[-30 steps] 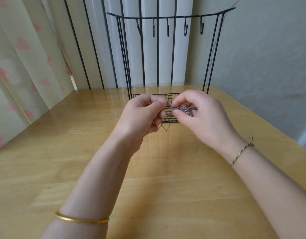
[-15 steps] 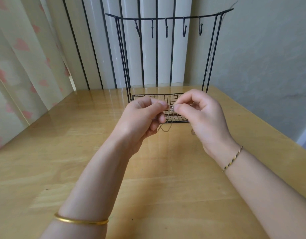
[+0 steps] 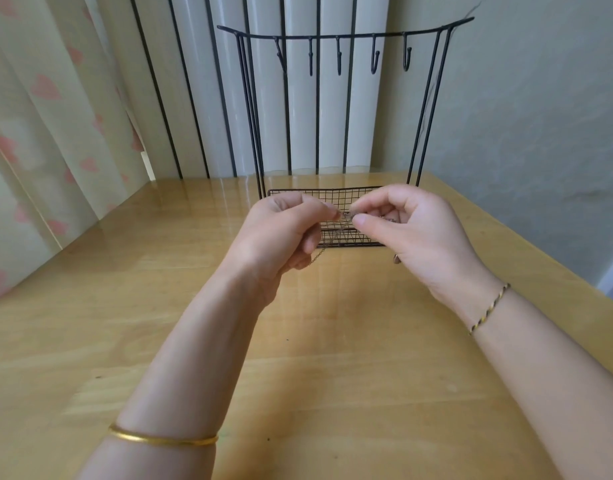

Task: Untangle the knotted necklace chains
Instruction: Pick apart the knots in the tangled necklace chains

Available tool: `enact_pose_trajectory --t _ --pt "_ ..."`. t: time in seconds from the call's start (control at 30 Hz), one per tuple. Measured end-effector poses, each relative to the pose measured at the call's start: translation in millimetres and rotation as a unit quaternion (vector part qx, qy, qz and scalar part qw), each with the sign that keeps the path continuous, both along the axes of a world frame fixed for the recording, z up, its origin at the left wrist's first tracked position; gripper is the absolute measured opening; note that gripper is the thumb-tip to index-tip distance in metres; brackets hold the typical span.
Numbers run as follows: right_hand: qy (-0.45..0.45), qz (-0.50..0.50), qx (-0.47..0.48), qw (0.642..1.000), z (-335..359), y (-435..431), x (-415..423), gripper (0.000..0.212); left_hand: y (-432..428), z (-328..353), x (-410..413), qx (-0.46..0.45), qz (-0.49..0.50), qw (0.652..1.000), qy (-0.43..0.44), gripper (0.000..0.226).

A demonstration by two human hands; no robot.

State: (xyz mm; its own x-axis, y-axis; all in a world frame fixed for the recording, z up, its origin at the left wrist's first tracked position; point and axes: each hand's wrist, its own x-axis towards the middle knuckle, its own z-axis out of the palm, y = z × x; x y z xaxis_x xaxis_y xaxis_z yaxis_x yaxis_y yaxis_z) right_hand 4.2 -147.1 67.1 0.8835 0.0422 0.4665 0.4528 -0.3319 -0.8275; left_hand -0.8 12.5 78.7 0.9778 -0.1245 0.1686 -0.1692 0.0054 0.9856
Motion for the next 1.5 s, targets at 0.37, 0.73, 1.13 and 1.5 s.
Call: enact_pose_trajectory --t 0.37,0.73,1.13,1.5 --pt "0.077 0.045 0.035 0.995 4 -11 1 0.008 6 -1 3 0.058 0.057 0.994 -0.080 0.012" --pt "0.032 0.038 0.000 0.999 9 -10 -2 0.010 3 8 -4 0.101 0.065 0.989 -0.091 0.006" --pt "0.053 0.032 0.001 0.998 14 -2 -11 0.017 -8 6 -6 0.309 0.134 0.902 -0.270 0.007" --pt "0.036 0.025 -0.001 0.999 13 -2 -9 0.003 -4 6 -5 0.149 0.074 0.978 -0.126 0.009"
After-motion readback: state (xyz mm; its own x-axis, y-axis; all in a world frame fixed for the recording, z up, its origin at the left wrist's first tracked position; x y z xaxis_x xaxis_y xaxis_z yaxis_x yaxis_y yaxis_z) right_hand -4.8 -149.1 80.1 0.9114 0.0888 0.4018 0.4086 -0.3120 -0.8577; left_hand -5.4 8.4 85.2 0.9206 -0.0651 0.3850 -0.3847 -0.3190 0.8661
